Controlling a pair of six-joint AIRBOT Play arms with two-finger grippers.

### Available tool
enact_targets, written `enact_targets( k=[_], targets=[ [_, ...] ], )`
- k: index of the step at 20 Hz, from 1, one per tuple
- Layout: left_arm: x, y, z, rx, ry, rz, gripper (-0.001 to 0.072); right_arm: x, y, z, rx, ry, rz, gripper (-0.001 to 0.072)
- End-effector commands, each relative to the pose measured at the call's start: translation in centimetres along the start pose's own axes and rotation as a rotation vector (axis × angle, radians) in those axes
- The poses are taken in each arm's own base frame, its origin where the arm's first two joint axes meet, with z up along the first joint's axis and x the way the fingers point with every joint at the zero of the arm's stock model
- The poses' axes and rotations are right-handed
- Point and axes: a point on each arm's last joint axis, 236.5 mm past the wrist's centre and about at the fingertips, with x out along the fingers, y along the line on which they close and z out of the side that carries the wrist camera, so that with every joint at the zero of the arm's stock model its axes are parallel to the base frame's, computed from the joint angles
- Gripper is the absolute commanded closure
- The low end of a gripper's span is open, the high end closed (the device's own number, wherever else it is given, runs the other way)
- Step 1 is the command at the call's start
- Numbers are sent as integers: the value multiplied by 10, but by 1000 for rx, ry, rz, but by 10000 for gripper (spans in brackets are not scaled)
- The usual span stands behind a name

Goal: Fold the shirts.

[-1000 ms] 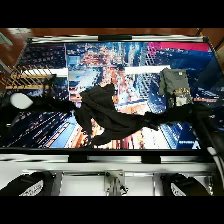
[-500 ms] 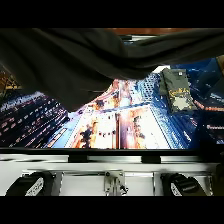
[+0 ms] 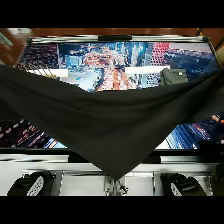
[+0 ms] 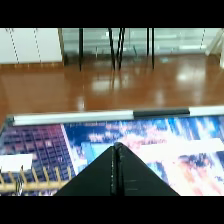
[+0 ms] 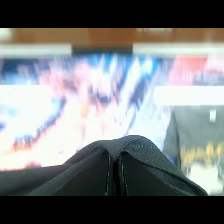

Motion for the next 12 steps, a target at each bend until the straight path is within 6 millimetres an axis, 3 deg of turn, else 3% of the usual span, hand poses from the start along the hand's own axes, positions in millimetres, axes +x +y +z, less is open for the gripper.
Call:
enact_targets(
  k=[1,3,6,9,12],
  targets=[
    [27,8,-34,-35,78,4,679,46,12,-116,39,466,48,644],
    [52,9,-40,-84,47,-17,679,79,12,-163,62,590,52,644],
    [92,9,-49,-181,14,-60,679,123,5,-203,122,661,13,644],
    [141,2,-60,-263,20,-116,679,165,10,-213,204,671,7,644],
    [191,-15,-76,-286,18,-155,679,196,17,-205,248,607,37,644]
  ],
)
